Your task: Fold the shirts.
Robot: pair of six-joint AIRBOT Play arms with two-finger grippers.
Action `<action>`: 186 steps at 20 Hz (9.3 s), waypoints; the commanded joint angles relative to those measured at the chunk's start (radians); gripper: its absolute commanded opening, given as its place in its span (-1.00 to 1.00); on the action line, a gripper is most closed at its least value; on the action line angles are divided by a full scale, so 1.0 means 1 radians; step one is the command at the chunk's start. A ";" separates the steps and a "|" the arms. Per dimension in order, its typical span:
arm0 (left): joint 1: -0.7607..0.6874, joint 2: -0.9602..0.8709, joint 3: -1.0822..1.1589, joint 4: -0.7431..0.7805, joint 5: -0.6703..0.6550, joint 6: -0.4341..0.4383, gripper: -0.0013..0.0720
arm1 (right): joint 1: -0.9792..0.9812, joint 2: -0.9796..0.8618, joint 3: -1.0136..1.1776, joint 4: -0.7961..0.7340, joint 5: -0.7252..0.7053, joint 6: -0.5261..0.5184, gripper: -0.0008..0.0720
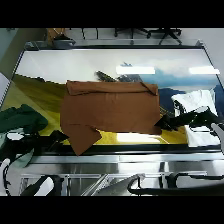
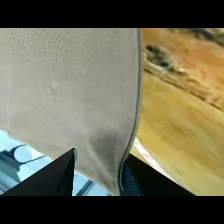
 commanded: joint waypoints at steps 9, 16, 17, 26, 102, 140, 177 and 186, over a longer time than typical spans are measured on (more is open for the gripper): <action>-0.188 -0.211 -0.010 -0.415 0.179 0.255 -0.93 | 0.010 0.000 0.000 0.018 0.025 0.000 -0.05; -0.182 -0.008 0.092 -0.290 0.055 0.124 -0.93 | 0.013 0.001 0.000 0.035 0.067 0.015 -0.92; -0.181 0.035 0.119 -0.197 0.006 0.058 -0.93 | 0.008 0.005 0.000 -0.004 0.081 0.056 -0.92; -0.181 0.435 0.164 0.090 -0.281 -0.187 -0.93 | 0.005 0.275 0.000 -0.371 0.237 0.344 -0.92; -0.573 -0.281 1.413 -0.073 -0.082 -0.113 -0.92 | 0.454 -0.010 0.654 0.534 -0.056 -0.106 -0.92; -0.259 0.330 0.911 -0.073 -0.143 -0.036 -0.92 | 0.420 -0.402 0.666 0.346 0.018 -0.106 -0.92; -0.261 0.218 0.910 -0.102 -0.377 0.001 -0.92 | -0.482 0.181 0.637 -0.702 0.657 0.674 0.21; -0.261 0.217 0.911 -0.103 -0.348 0.016 -0.92 | -0.442 0.177 0.661 -0.476 0.460 0.664 -0.28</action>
